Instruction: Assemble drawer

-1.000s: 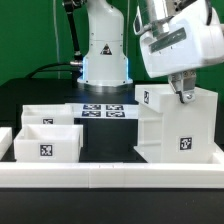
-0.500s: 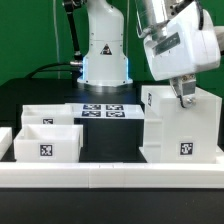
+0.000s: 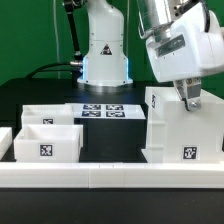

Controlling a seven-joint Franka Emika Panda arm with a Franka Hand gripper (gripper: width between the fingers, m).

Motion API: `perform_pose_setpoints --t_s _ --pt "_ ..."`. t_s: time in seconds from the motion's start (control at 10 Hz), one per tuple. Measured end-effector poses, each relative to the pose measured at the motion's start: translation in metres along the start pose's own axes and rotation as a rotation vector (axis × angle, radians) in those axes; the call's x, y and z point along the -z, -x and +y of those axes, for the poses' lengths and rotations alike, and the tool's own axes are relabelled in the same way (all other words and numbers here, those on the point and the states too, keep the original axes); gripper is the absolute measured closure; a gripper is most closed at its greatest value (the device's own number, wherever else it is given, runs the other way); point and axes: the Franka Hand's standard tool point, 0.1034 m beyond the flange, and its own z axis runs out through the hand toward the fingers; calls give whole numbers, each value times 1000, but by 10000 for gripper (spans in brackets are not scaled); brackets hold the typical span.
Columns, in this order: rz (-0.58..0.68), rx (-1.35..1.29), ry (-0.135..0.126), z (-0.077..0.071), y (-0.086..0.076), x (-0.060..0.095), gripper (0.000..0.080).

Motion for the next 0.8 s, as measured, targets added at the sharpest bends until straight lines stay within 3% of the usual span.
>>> perform_pose_setpoints --t_s 0.1,0.3,0.4,0.5,0.8 --pt "-1 3 0 0 1 0 645" --pt "-1 12 0 0 1 0 370" --pt "-11 76 18 2 2 3 370" --pt "-24 126 33 2 5 11 200" --pt "-50 325 50 6 7 36 152"
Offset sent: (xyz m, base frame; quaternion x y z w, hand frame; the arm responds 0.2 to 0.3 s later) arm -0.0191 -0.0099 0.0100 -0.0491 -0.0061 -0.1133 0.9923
